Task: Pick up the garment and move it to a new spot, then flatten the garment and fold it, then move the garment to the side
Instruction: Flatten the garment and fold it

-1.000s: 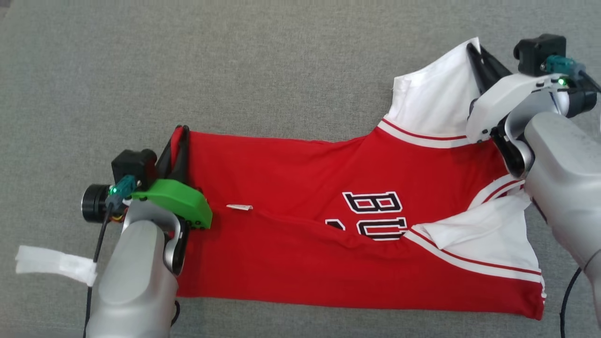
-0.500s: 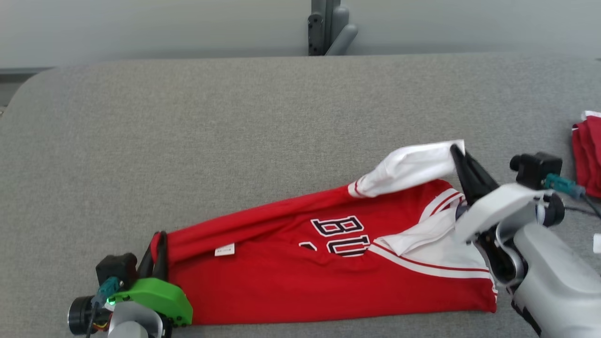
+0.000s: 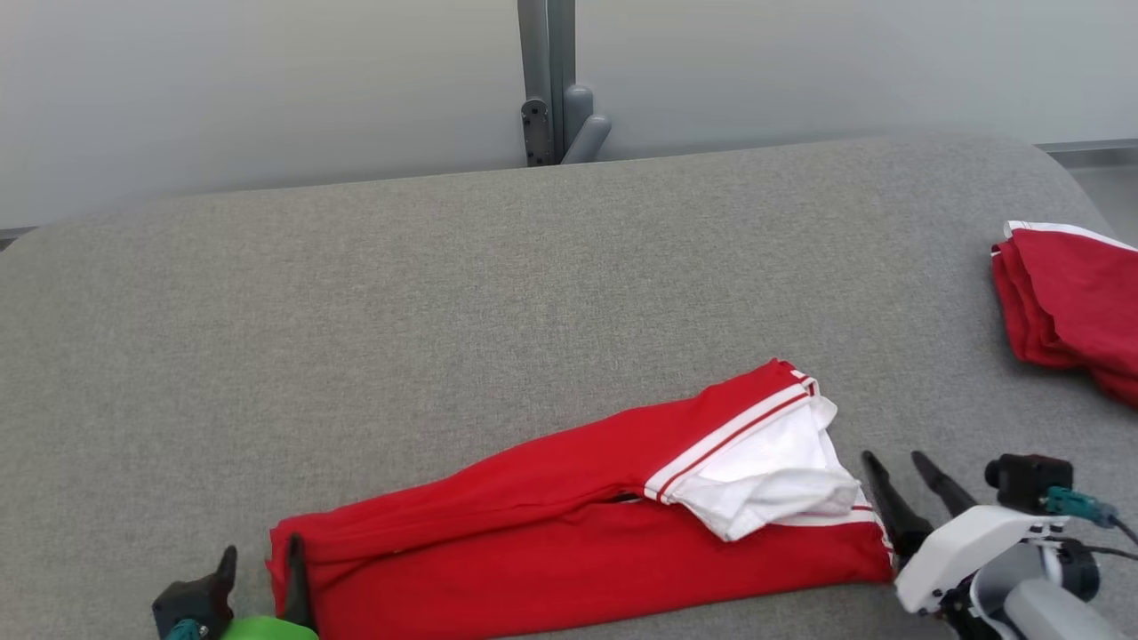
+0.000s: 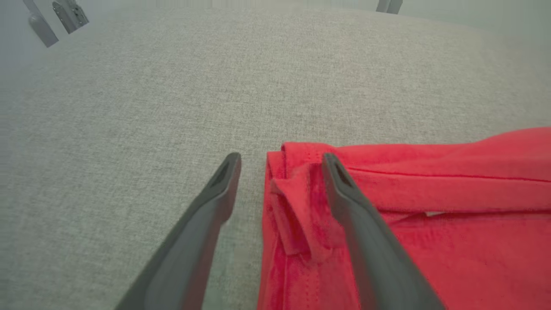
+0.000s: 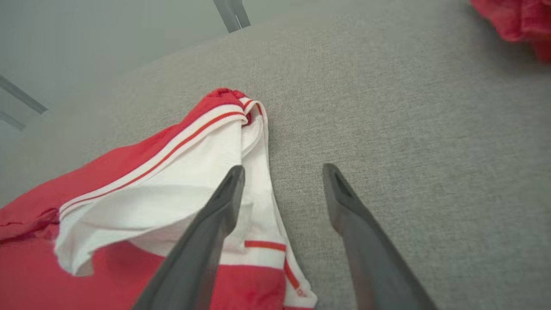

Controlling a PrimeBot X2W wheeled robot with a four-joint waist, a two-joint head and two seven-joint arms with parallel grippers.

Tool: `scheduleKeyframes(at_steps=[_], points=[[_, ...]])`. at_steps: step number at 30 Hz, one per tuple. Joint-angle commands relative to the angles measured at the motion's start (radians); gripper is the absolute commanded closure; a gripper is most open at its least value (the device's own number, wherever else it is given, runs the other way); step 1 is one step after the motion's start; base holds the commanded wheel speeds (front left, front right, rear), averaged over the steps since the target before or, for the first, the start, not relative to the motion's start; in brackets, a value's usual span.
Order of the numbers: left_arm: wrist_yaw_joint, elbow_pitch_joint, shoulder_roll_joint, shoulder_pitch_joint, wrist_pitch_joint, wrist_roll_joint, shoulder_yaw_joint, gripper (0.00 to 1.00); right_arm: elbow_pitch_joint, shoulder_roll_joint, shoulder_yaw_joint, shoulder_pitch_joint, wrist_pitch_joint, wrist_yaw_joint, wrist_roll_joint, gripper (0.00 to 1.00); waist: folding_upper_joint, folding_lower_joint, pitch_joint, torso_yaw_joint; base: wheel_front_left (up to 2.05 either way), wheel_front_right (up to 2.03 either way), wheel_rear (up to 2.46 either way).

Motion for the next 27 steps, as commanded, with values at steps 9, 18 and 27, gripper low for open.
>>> scheduleKeyframes(at_steps=[9, 18, 27], points=[[0.076, -0.117, 0.001, 0.094, 0.001, -0.053, -0.004, 0.0, 0.019, 0.028, -0.074, -0.055, -0.006, -0.001, -0.125, 0.0, -0.0001, 0.0, 0.027, 0.056, 0.0, 0.0, 0.0], [0.102, -0.144, 0.002, 0.058, 0.001, -0.079, -0.066, 0.0, 0.233, 0.106, -0.003, -0.12, 0.077, 0.0, -0.15, 0.0, -0.0001, 0.0, 0.062, 0.124, 0.0, 0.0, 0.0], [0.099, -0.154, 0.002, 0.057, 0.001, -0.09, -0.067, 0.0, 0.296, 0.051, 0.0, -0.152, 0.034, -0.004, -0.11, 1.0, -0.0001, 0.0, 0.074, 0.116, 0.0, 0.0, 0.0]])
